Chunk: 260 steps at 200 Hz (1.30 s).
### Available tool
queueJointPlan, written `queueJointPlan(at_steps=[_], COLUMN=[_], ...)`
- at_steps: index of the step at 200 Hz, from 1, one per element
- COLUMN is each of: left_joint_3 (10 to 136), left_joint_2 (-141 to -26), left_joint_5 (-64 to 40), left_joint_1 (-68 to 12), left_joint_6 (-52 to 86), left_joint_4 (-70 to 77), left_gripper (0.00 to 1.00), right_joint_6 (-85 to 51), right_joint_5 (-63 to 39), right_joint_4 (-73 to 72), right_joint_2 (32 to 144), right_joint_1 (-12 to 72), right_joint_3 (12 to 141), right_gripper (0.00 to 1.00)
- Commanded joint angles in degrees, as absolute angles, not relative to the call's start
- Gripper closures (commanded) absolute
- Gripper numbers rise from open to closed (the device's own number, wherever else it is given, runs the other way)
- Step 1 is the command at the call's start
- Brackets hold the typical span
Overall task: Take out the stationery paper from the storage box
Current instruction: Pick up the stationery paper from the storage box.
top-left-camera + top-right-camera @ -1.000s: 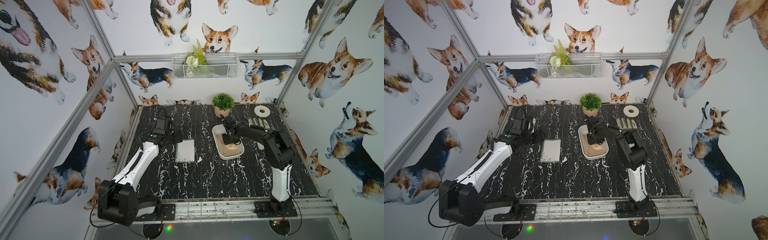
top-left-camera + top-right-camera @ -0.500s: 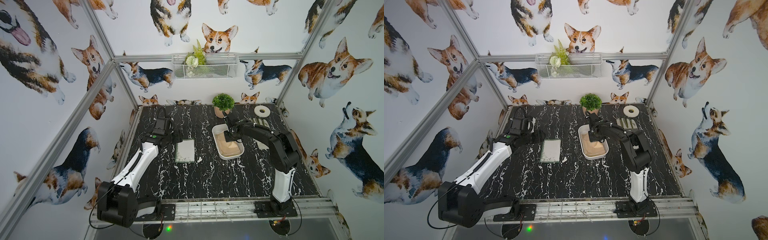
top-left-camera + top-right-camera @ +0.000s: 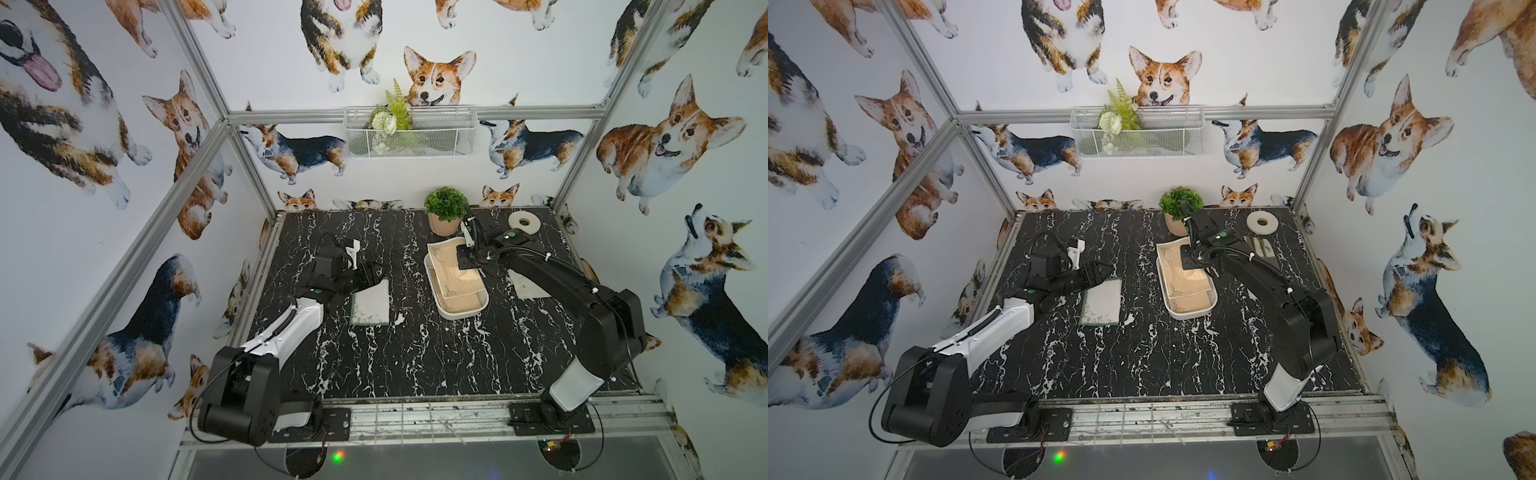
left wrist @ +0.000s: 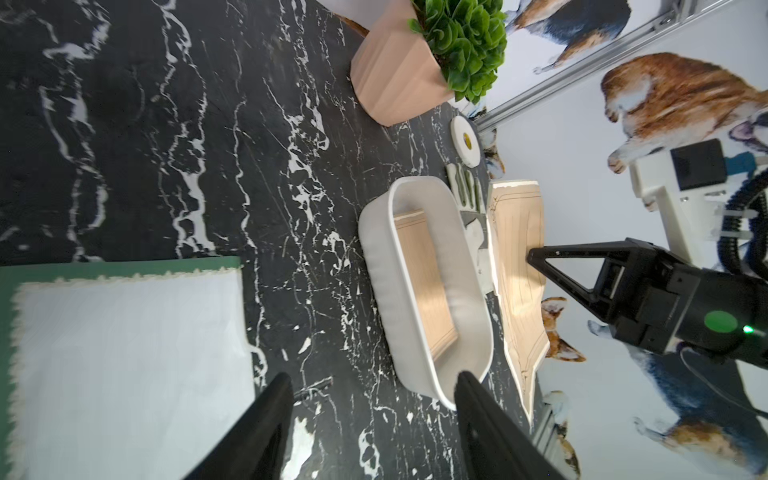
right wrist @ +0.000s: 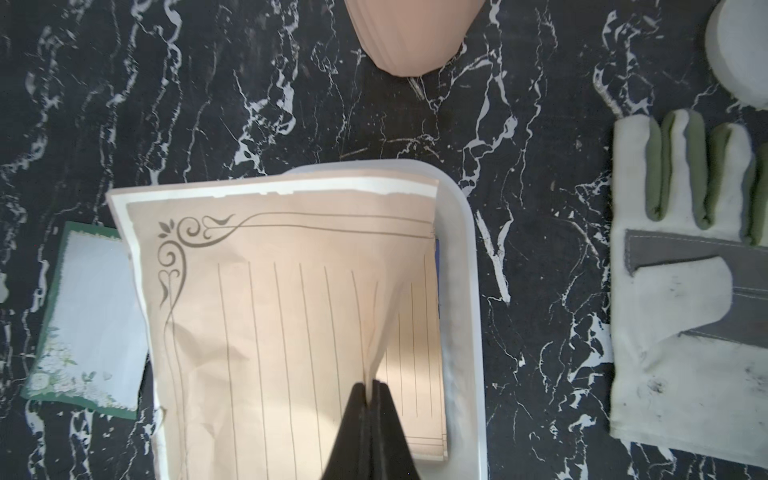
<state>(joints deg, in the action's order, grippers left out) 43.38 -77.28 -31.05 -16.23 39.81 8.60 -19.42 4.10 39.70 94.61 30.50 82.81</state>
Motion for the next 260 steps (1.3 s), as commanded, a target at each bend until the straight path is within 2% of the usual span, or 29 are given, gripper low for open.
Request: queueJointPlan(at_steps=[1,22,148,184,211,260], left_joint_3=[44.4,47.8,52.9,52.9,52.8,53.0], left_joint_2=[-77.2,-78.0,-87.6,-88.0,-87.7,-86.5], left_joint_5=[-31.5,-28.8,-27.3,-27.8,-28.0,-29.1], left_joint_1=[-19.3,-23.4,-31.4,-31.8,-31.8,-31.8], left_joint_6=[42.9,39.3,43.5,43.8,43.7,43.0], left_joint_4=[19.7,15.0,20.0,21.1,21.3,20.3], left_gripper=[0.34,0.34,0.36,0.59,0.81,0.99], right_joint_6=[-21.5,-22.0,-23.6,-23.6,-23.6,-23.4], right_joint_5=[1.3,0.3,-1.4,-1.5,-2.4,-2.7], right_joint_4=[40.9,40.8,39.4,39.4,38.5,37.8], right_joint_2=[93.3,92.8,92.6,92.0,91.3,89.6], right_joint_1=[30.7,31.1,34.1,34.3,34.3,34.3], right_joint_3=[83.1,83.4,84.7,84.8,83.6,82.0], right_gripper=[1.0,1.0,1.0,0.97,0.95,0.89])
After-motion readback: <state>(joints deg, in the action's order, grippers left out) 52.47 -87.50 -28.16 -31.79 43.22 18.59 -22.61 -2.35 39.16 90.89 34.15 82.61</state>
